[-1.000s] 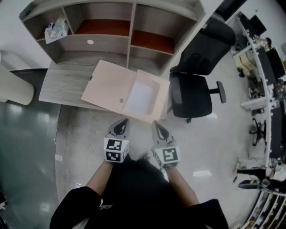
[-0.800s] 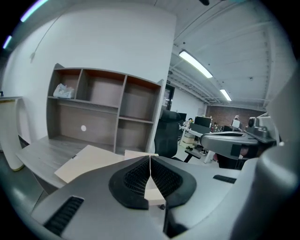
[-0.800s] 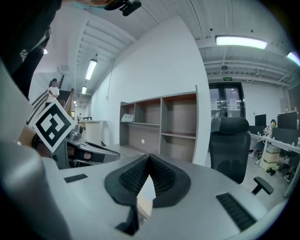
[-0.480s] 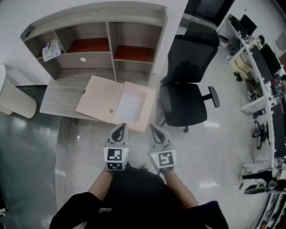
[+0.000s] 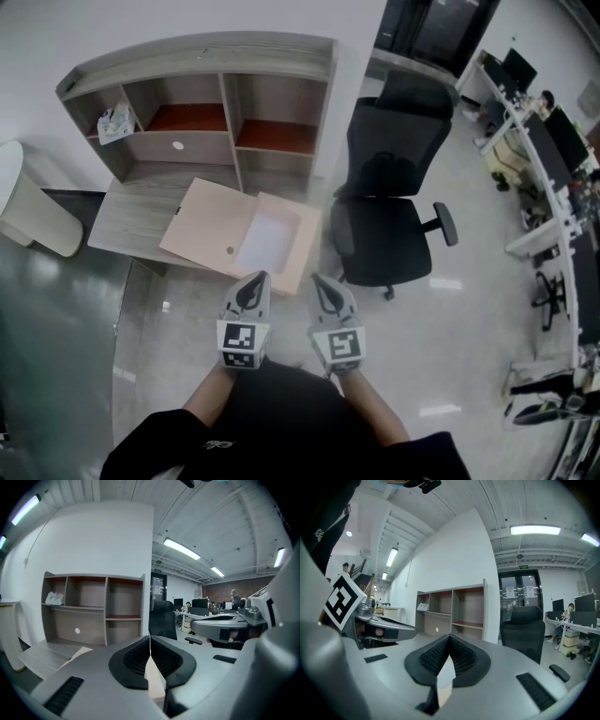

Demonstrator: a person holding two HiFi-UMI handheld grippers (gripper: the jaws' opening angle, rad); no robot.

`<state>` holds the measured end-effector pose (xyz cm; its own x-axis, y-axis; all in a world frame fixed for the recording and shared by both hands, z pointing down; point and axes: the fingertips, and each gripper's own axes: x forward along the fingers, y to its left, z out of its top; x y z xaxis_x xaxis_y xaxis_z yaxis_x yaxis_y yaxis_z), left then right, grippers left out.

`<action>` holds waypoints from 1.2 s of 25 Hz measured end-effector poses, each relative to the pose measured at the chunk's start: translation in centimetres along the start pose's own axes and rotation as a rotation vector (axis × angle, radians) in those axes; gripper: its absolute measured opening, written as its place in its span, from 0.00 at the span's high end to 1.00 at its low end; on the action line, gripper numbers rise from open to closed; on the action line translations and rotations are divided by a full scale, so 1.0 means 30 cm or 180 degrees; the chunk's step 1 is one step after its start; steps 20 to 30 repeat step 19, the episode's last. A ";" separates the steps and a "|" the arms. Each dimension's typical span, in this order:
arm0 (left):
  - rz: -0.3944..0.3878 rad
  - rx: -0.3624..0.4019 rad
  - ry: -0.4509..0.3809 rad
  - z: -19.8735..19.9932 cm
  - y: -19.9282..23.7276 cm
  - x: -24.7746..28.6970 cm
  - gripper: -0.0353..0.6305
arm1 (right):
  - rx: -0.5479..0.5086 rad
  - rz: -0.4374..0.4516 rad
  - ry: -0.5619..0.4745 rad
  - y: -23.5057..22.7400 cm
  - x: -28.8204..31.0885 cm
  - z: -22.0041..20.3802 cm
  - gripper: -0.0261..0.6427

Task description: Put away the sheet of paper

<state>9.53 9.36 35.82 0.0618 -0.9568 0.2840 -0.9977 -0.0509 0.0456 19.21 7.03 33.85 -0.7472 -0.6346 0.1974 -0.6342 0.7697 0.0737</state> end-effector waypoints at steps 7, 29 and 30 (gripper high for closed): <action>-0.0062 -0.0031 0.0065 0.016 -0.014 0.017 0.88 | 0.0028 0.0029 0.0019 -0.009 -0.002 0.018 0.94; -0.0121 -0.0061 -0.0002 -0.002 0.071 0.013 0.88 | 0.0001 0.0064 0.0065 0.071 0.084 -0.002 0.94; -0.0121 -0.0061 -0.0002 -0.002 0.071 0.013 0.88 | 0.0001 0.0064 0.0065 0.071 0.084 -0.002 0.94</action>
